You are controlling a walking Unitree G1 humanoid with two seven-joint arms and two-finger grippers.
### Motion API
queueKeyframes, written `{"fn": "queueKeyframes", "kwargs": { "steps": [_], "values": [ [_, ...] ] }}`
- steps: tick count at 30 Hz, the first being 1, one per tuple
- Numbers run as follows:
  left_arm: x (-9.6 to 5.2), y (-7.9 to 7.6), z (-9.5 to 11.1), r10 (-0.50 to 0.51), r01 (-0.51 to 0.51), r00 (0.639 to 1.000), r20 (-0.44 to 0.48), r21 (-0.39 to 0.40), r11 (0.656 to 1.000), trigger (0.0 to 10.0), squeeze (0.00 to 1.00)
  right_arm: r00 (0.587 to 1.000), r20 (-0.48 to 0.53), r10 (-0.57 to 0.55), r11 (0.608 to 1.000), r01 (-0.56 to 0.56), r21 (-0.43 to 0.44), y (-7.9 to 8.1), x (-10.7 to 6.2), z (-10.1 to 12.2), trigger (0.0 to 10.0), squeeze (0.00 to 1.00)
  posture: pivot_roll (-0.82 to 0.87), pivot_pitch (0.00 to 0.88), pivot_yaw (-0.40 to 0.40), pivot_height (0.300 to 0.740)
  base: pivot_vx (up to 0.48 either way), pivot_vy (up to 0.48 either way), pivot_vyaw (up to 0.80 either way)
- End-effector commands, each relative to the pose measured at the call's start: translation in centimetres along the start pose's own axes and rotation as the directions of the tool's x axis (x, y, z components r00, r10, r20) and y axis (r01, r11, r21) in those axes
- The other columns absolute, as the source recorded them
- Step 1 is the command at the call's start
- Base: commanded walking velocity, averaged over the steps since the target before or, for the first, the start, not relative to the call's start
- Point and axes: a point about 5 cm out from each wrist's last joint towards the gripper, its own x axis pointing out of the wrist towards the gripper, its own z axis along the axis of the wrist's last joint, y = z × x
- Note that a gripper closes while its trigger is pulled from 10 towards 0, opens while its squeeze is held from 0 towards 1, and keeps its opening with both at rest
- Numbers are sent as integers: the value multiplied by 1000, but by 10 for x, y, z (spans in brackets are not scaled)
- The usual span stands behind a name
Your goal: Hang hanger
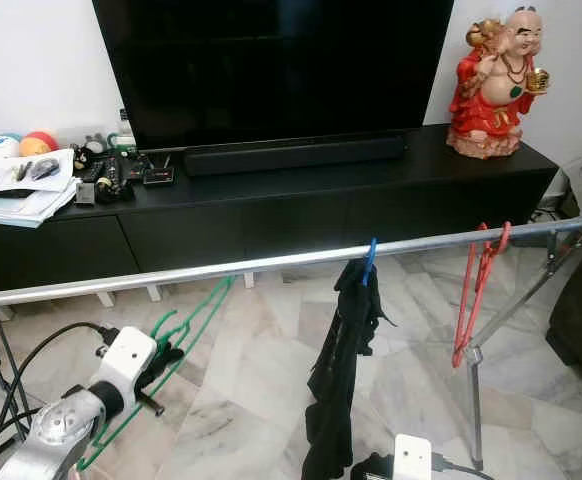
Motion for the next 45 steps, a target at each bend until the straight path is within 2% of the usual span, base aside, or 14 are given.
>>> {"fn": "queueKeyframes", "kwargs": {
  "steps": [1,6,7,8,9,12,13,14,16,17,18,21,27,45],
  "values": [
    [-2,-1,-14,-20,21,998,-64,18,1000,10000,0,1000,7,1,1000,-1,8,1,0,1,10000,0,126,0,26,740,0,0,0],
    [-1,0,-49,46,-58,978,-201,-51,997,10000,0,1000,4,1,1000,-1,9,1,0,0,10000,0,122,0,29,740,0,0,0],
    [-4,-1,-67,73,-102,957,-282,-90,991,10000,0,1000,1,0,1000,0,9,1,0,-1,10000,0,116,0,32,740,0,0,0],
    [-5,-2,-73,79,-114,948,-308,-96,989,10000,0,1000,-1,-1,1000,1,9,1,0,-1,10000,0,116,0,32,740,0,0,0],
    [-11,-5,-88,93,-143,919,-382,-105,984,10000,0,1000,-3,-3,1000,3,9,1,-1,-2,10000,0,110,0,34,740,0,0,0],
    [-18,-10,-104,102,-168,888,-449,-111,979,10000,0,1000,-5,-4,1000,4,8,0,-1,-3,10000,0,110,0,34,740,0,0,0],
    [-27,-15,-118,99,-210,856,-508,-166,964,10000,0,1000,-7,-6,1000,6,9,0,-1,-4,10000,0,108,0,37,740,0,0,0],
    [-27,-15,-118,99,-210,856,-508,-166,964,10000,0,1000,-7,-6,1000,6,9,0,-1,-4,10000,0,108,0,37,740,0,0,0],
    [-49,-30,-147,81,-273,775,-627,-216,937,10000,0,1000,-9,-7,1000,7,8,0,-2,-5,10000,0,103,0,40,740,0,0,0],
    [-49,-30,-147,81,-273,775,-627,-216,937,10000,0,1000,-9,-7,1000,7,8,0,-2,-5,10000,0,103,0,40,740,0,0,0],
    [-61,-37,-159,76,-306,725,-685,-221,926,10000,0,1000,-9,-8,1000,8,9,0,-2,-5,10000,0,102,0,42,740,0,0,0],
    [-72,-45,-169,67,-332,687,-723,-230,915,10000,0,1000,-9,-10,1000,10,13,1,-2,-5,10000,0,94,0,46,740,0,0,0],
    [-70,-43,-167,85,-360,702,-707,-250,899,10000,0,1000,-5,-25,999,25,24,-3,-1,-4,10000,0,99,0,40,740,0,0,0],
    [-63,-49,-164,63,-339,724,-687,-275,899,10000,0,1000,-6,-29,999,29,22,-5,-1,-4,10000,0,100,10,35,740,0,0,0]
  ]
}}
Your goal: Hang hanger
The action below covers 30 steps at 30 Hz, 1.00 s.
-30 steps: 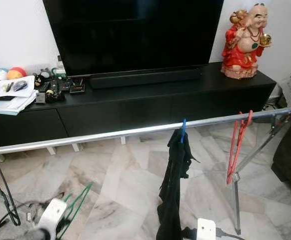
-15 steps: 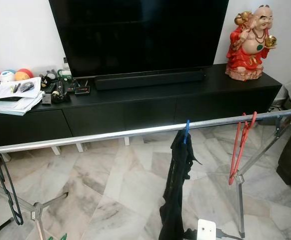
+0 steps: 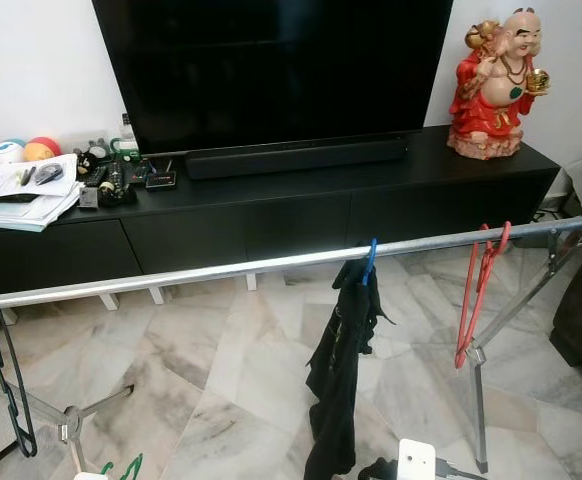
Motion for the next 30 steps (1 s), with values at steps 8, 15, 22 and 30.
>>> {"fn": "queueKeyframes", "kwargs": {
  "steps": [8,15,22,30],
  "values": [
    [-1,-3,-7,-13,13,1000,-21,3,1000,10000,0,1000,7,-5,1000,5,8,0,0,0,10000,0,102,15,31,740,0,0,0],
    [-2,-1,-11,-13,14,999,-33,7,1000,10000,0,1000,7,-4,1000,4,7,1,0,0,10000,0,104,18,33,740,0,0,0],
    [-3,-2,-22,-5,5,998,-67,13,1000,10000,0,1000,6,-3,1000,3,10,2,0,0,10000,0,104,18,35,740,0,0,0],
    [-4,-3,-26,-2,4,997,-80,14,1000,10000,0,1000,6,0,1000,0,10,2,0,0,10000,0,104,18,35,740,0,0,0]
  ]
}}
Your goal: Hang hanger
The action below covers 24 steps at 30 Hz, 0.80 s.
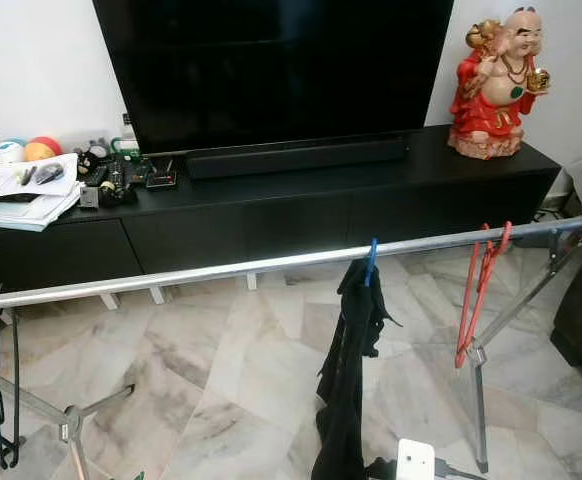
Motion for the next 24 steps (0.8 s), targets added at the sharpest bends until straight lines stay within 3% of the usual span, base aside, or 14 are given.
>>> {"fn": "queueKeyframes", "kwargs": {
  "steps": [1,15,24],
  "values": [
    [-1,1,-8,5,-5,1000,-28,-9,1000,10000,0,1000,7,-3,1000,2,8,1,0,1,10000,0,104,18,35,740,0,0,0],
    [-2,3,-13,7,-8,999,-39,-9,1000,10000,0,1000,7,0,1000,0,6,1,0,0,10000,0,105,20,33,740,0,0,0],
    [2,-25,-4,-11,11,1000,-19,-2,1000,10000,0,1000,7,2,1000,-2,4,2,0,0,10000,0,108,17,30,740,0,0,0]
  ]
}}
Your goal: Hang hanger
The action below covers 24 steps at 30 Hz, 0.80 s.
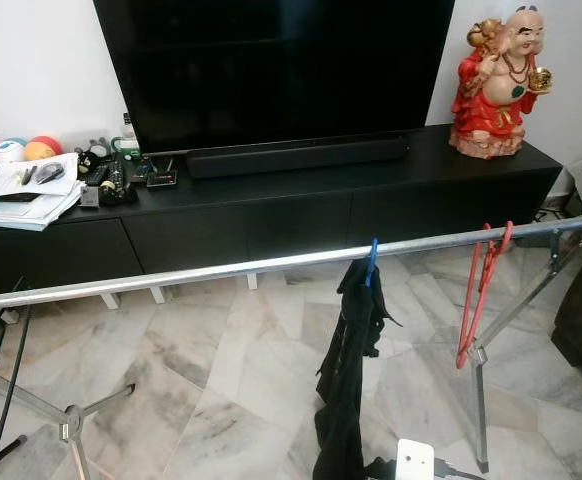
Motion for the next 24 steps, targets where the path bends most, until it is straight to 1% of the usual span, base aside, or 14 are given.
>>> {"fn": "queueKeyframes", "kwargs": {
  "steps": [1,2,3,4,7,10,11,15,16,24],
  "values": [
    [1,-7,-2,0,0,1000,-10,29,1000,10000,0,1000,7,0,1000,0,3,1,0,0,10000,0,108,17,30,740,0,0,0],
    [1,-7,-2,0,0,1000,-10,29,1000,10000,0,1000,7,0,1000,0,3,1,0,0,10000,0,108,17,30,740,0,0,0],
    [1,-8,0,13,-13,1000,-1,55,998,10000,0,1000,7,0,1000,0,3,1,0,0,10000,0,108,14,29,740,0,0,0],
    [1,-5,1,28,-28,1000,6,72,997,10000,0,1000,6,0,1000,0,3,1,0,0,10000,0,108,14,29,740,0,0,0],
    [-1,9,2,50,-51,999,14,85,995,10000,0,1000,6,1,1000,-1,2,1,0,0,10000,0,108,14,29,740,0,0,0],
    [-2,24,5,73,-75,997,25,81,994,10000,0,1000,6,2,1000,-2,1,1,0,0,10000,0,108,14,29,740,0,0,0],
    [-2,26,6,75,-77,997,27,82,994,10000,0,1000,6,2,1000,-2,0,1,0,0,10000,0,108,14,29,740,0,0,0],
    [-3,28,7,77,-80,996,33,85,993,10000,0,1000,6,5,1000,-5,-1,2,0,0,10000,0,108,14,29,740,0,0,0],
    [-2,27,8,75,-78,997,37,87,993,10000,0,1000,6,6,1000,-6,-1,2,0,0,10000,0,111,3,30,740,0,0,0],
    [0,20,16,65,-70,996,60,89,994,10000,0,1000,5,7,1000,-7,0,2,0,0,10000,0,111,3,30,740,0,0,0]
  ]
}}
